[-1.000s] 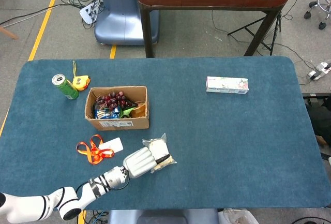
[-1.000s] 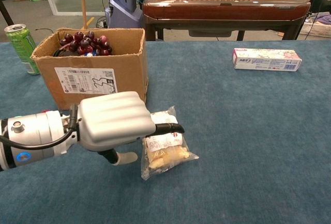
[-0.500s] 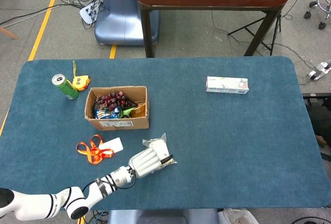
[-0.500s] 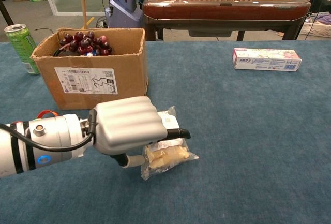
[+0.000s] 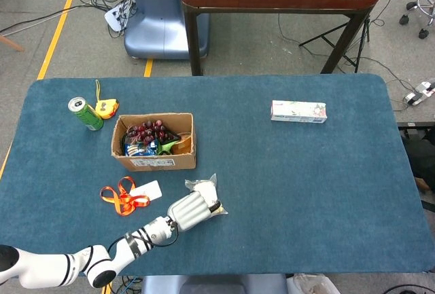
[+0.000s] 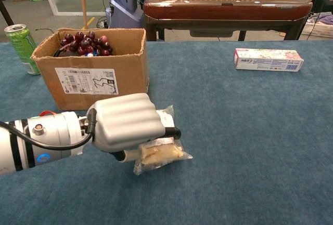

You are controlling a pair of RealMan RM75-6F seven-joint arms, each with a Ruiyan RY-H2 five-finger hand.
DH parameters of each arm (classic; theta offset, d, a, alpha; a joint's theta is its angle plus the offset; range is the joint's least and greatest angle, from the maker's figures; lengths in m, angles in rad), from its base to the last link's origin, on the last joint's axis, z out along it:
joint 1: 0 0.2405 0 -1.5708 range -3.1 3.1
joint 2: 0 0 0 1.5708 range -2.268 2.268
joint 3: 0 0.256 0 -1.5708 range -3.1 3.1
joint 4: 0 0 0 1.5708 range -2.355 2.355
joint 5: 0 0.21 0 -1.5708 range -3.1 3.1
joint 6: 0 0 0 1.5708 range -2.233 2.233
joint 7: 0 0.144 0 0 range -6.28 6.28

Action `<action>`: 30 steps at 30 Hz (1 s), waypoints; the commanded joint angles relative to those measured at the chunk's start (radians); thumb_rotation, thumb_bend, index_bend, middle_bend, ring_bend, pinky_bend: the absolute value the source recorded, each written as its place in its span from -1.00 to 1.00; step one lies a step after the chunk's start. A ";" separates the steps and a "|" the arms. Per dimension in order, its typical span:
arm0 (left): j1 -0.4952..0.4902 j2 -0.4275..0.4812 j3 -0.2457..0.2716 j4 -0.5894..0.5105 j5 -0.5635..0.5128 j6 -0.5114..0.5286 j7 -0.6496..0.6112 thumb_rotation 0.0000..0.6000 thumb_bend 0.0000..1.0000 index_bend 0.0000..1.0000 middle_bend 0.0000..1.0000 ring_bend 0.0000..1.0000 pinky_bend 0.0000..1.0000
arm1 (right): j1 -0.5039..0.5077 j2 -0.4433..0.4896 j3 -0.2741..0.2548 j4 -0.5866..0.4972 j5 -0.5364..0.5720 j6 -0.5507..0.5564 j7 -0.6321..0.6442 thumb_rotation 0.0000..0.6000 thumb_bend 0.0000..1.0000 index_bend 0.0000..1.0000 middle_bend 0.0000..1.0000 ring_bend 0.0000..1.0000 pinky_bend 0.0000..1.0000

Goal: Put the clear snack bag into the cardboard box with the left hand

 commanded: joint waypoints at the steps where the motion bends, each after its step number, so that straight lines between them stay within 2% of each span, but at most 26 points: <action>1: 0.008 0.024 0.009 -0.021 -0.007 0.015 0.021 1.00 -0.41 -0.48 0.63 0.52 0.73 | 0.001 0.000 0.001 0.000 0.001 -0.004 -0.001 1.00 -0.80 -0.66 -0.35 -0.57 -0.33; 14: 0.043 0.134 0.060 -0.115 -0.008 0.071 0.058 1.00 -0.41 -0.41 0.63 0.52 0.73 | 0.011 -0.007 -0.001 -0.002 0.000 -0.027 -0.023 1.00 -0.80 -0.66 -0.35 -0.57 -0.33; 30: 0.080 0.203 0.096 -0.153 0.044 0.136 0.007 1.00 -0.40 -0.06 0.60 0.49 0.73 | 0.018 -0.008 0.000 -0.003 0.005 -0.045 -0.028 1.00 -0.81 -0.66 -0.35 -0.57 -0.33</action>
